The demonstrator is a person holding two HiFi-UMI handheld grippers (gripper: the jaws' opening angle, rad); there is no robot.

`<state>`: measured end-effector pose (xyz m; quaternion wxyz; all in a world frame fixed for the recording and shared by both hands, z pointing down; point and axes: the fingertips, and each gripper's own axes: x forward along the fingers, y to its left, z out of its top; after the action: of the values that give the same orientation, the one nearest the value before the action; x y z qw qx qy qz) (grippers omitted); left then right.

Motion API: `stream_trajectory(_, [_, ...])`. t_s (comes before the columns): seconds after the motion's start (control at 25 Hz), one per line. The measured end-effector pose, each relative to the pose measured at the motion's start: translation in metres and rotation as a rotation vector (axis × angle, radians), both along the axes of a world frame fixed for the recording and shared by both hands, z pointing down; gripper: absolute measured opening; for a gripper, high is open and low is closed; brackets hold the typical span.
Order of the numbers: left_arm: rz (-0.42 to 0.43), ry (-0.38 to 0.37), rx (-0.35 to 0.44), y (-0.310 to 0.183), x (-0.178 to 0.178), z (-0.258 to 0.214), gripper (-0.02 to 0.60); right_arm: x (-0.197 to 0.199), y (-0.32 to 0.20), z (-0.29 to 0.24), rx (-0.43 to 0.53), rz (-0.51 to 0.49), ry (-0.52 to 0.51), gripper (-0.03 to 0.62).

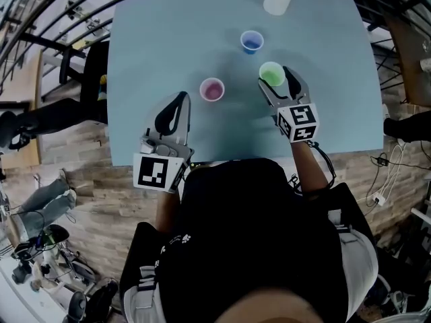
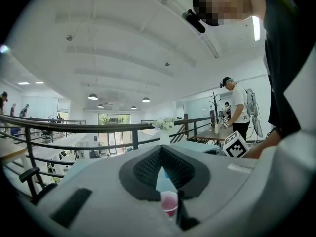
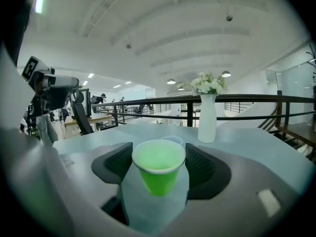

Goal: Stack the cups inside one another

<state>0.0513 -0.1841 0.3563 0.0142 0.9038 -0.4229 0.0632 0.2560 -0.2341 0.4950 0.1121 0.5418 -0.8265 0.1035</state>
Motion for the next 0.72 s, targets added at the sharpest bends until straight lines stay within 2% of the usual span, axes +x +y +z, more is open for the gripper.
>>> stream_trajectory(0.72, [-0.077,0.000,0.003,0.004,-0.059,-0.004,-0.012,-0.104,-0.004,-0.031,0.051,-0.189,-0.046,0.331])
